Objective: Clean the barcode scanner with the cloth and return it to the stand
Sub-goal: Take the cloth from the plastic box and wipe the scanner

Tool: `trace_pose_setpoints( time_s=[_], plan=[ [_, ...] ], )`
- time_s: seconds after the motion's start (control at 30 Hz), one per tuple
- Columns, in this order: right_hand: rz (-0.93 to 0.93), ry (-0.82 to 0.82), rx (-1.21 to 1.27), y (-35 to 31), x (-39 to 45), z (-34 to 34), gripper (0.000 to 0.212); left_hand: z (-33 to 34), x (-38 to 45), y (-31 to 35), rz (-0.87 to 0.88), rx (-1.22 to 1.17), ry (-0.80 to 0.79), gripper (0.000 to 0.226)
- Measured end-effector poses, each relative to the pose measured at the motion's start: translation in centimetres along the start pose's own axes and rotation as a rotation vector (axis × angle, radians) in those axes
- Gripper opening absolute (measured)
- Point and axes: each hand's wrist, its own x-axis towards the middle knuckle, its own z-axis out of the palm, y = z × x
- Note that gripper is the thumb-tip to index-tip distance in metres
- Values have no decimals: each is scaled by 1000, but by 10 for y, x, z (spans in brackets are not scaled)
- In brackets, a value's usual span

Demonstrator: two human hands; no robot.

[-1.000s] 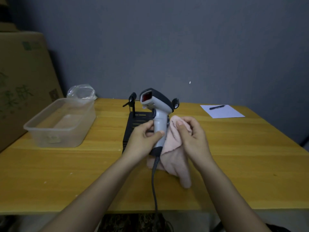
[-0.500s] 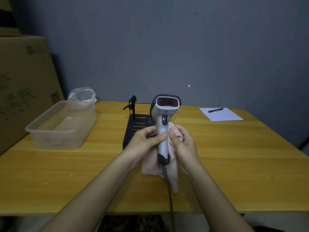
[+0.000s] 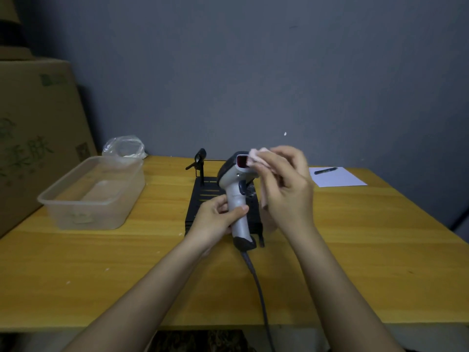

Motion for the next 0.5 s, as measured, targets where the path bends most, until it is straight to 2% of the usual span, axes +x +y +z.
trace_pose_setpoints(
  time_s=[0.1,0.2,0.33,0.5],
  plan=[
    [-40,-177,-83,-1,9,15,12,1,-2,-1,43,16,10,29],
    [17,-248,-171,7,18,12,10,-4,-5,-2,91,1,50,30],
    [-37,-375,-504,27,25,1,14,-17,-3,1,140,-19,65,30],
    [25,-347,-362,24,24,-8,12,-18,1,5,137,-7,35,34]
  ],
)
